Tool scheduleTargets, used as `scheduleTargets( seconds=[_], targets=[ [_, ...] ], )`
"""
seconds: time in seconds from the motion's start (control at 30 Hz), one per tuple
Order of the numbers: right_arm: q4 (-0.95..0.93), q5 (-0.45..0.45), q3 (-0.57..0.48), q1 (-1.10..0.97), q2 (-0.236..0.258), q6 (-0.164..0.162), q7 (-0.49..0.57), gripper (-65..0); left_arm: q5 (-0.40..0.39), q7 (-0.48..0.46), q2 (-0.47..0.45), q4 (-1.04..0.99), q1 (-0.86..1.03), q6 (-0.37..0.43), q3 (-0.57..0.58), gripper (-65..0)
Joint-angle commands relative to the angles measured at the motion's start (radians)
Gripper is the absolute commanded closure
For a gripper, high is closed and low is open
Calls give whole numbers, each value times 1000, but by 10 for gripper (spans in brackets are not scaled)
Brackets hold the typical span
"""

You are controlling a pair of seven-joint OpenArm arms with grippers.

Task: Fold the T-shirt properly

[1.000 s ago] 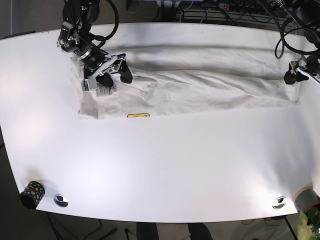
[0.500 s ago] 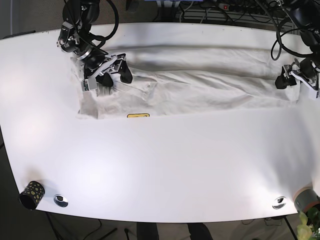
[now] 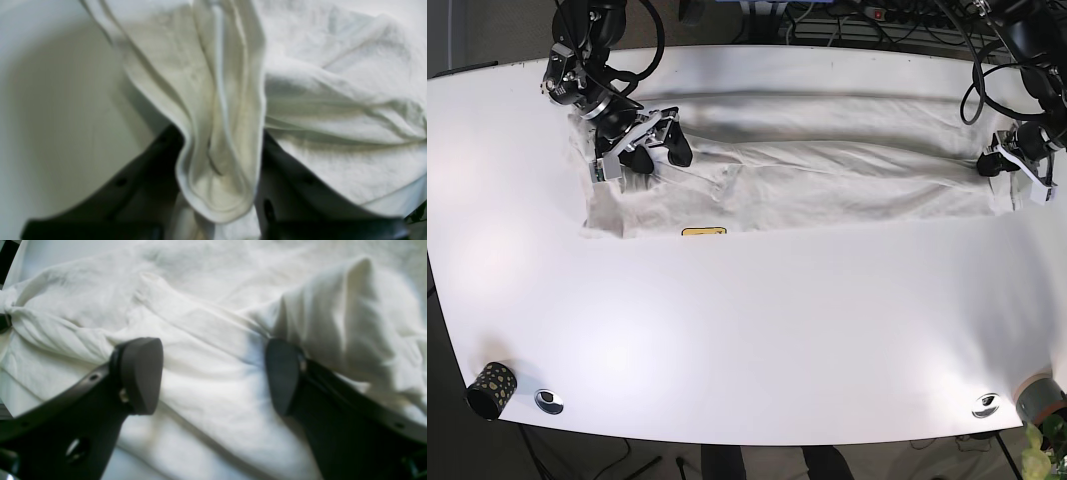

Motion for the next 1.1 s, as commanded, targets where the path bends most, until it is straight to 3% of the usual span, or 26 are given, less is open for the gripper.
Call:
scheduleTargets(
  seconds=[0.0, 0.2, 0.5, 0.8, 0.93, 1.07],
  targets=[
    [-6, -46, -1, -4, 4, -18, -60, -468, -18, -9, -22, 26, -6, -1, 0, -56],
    [-6, -46, -1, -3, 4, -18, -60, -468, -13, -9, -22, 228, 37, -1, 30, -60],
    [-6, -46, -1, -3, 4, -18, -60, -468, -15, -9, 9, 587, 121, -1, 254, -60],
    [-6, -46, -2, 5, 1, -18, -60, -468, -13, -9, 127, 615, 68, -1, 474, -61],
    [-6, -46, -2, 2, 1, -18, -60, -468, -13, -9, 153, 607, 54, 72, 550, -61],
    [-6, -46, -2, 2, 1, -18, -60, -468, -13, -9, 204, 589, 34, 101, 555, -61]
  ],
)
